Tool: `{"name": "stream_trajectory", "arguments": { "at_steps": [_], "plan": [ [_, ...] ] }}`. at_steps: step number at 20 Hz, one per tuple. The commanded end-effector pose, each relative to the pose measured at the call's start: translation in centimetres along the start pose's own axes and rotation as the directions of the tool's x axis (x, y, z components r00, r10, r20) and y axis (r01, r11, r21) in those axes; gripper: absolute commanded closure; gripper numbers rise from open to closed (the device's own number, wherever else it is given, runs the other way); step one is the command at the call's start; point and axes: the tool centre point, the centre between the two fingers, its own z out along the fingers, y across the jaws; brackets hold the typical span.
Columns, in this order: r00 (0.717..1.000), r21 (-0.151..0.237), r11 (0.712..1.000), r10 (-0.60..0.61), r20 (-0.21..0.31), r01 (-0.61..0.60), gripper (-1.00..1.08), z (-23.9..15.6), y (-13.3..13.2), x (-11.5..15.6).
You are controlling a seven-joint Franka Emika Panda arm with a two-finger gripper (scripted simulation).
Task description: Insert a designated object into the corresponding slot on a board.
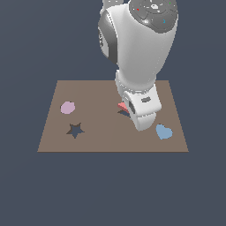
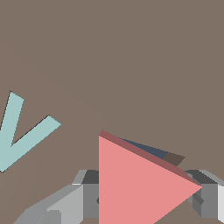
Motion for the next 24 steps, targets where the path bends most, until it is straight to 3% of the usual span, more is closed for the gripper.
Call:
{"name": "stream_trajectory", "arguments": {
  "at_steps": [1, 11, 24],
  "plan": [
    [0.999, 0.0, 0.999, -0.055, 0.0, 0.055, 1.08, -0.03, 0.34, -0.08],
    [0.985, 0.0, 0.985, -0.172, 0.0, 0.172, 1.08, -0.04, 1.09, -0.17],
    [0.984, 0.0, 0.984, -0.176, 0.0, 0.176, 1.08, 0.81, 1.11, -0.13]
  ]
}}
